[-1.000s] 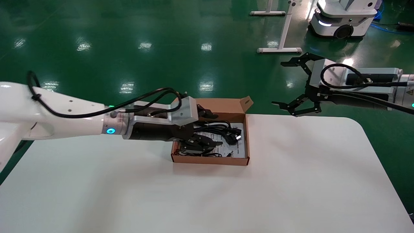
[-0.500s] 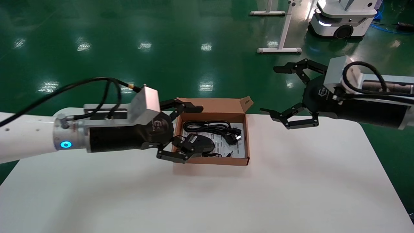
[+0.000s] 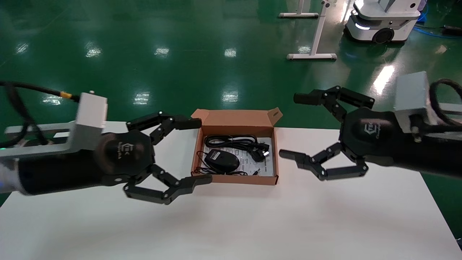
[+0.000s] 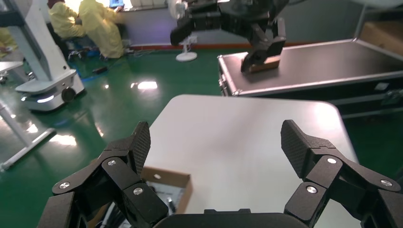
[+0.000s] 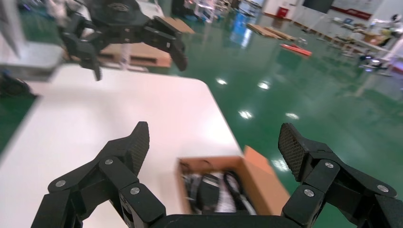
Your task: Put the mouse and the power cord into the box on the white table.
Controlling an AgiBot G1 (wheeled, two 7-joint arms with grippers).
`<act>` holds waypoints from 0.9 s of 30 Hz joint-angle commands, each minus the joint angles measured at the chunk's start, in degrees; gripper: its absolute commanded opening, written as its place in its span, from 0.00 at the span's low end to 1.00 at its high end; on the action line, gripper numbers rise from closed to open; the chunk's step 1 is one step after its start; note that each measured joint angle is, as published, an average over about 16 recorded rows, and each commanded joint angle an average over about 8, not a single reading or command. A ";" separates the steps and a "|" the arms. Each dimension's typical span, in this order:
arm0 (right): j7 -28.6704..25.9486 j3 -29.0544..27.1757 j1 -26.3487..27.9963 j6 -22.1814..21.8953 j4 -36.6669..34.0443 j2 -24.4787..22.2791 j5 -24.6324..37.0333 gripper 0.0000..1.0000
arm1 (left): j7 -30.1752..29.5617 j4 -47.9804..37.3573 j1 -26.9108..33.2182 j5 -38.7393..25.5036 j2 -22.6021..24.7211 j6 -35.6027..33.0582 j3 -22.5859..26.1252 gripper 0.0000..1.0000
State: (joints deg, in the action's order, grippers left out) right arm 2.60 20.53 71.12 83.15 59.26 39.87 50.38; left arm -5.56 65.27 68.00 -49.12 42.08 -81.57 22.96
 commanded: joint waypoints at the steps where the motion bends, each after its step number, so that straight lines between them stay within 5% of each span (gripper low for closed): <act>1: -2.27 -0.77 -1.62 0.43 2.43 -0.82 -1.45 1.00 | -1.07 1.71 -1.32 1.49 -1.45 -0.85 -1.43 1.00; 13: -13.76 -4.72 -10.03 2.69 15.13 -5.08 -8.97 1.00 | -5.22 8.78 -6.76 7.69 -7.41 -4.30 -7.31 1.00; 27: -13.90 -4.86 -10.28 2.73 15.37 -5.20 -9.22 1.00 | -5.23 8.66 -6.74 7.67 -7.35 -4.33 -7.24 1.00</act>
State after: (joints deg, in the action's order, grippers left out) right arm -11.33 15.64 60.81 85.91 74.69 34.64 41.11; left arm -10.79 73.95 61.25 -41.42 34.71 -85.91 15.70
